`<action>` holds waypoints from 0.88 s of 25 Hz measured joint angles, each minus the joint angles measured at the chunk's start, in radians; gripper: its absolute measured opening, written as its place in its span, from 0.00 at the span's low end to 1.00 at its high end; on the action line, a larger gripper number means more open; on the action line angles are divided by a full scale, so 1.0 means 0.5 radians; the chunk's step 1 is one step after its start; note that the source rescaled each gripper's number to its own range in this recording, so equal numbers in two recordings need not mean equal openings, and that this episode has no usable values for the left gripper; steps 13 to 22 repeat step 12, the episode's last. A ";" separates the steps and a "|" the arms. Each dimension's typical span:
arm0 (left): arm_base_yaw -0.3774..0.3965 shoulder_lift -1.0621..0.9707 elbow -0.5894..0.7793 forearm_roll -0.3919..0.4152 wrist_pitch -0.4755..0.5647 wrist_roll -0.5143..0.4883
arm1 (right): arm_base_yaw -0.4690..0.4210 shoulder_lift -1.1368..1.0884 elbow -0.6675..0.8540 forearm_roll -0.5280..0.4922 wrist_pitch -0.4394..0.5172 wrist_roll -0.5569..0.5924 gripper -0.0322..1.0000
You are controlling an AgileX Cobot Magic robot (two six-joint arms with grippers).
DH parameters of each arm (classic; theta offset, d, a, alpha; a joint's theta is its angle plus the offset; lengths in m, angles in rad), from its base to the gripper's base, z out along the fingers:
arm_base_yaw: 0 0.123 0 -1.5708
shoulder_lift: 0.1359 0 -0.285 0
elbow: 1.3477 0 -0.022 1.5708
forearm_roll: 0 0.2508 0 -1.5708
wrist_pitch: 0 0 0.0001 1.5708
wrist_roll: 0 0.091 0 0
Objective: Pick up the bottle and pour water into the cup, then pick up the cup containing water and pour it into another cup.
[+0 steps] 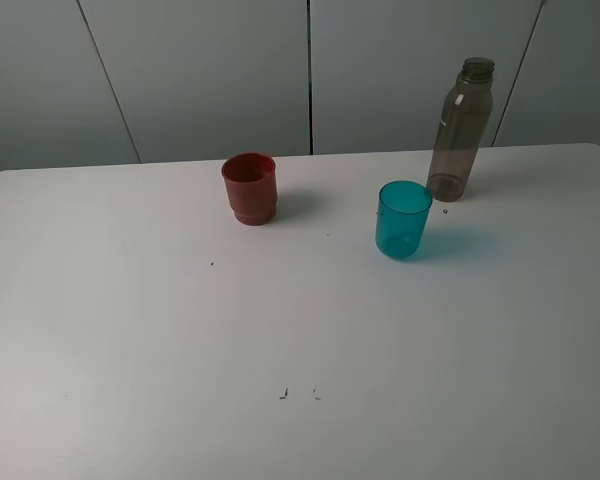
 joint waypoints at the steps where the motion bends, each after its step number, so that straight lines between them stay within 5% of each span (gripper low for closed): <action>1: 0.000 0.000 0.000 0.000 0.000 0.000 | 0.000 0.000 0.000 0.000 0.000 0.000 1.00; 22: 0.000 0.000 0.000 0.000 0.000 0.000 | 0.000 0.000 0.000 0.000 0.000 0.004 1.00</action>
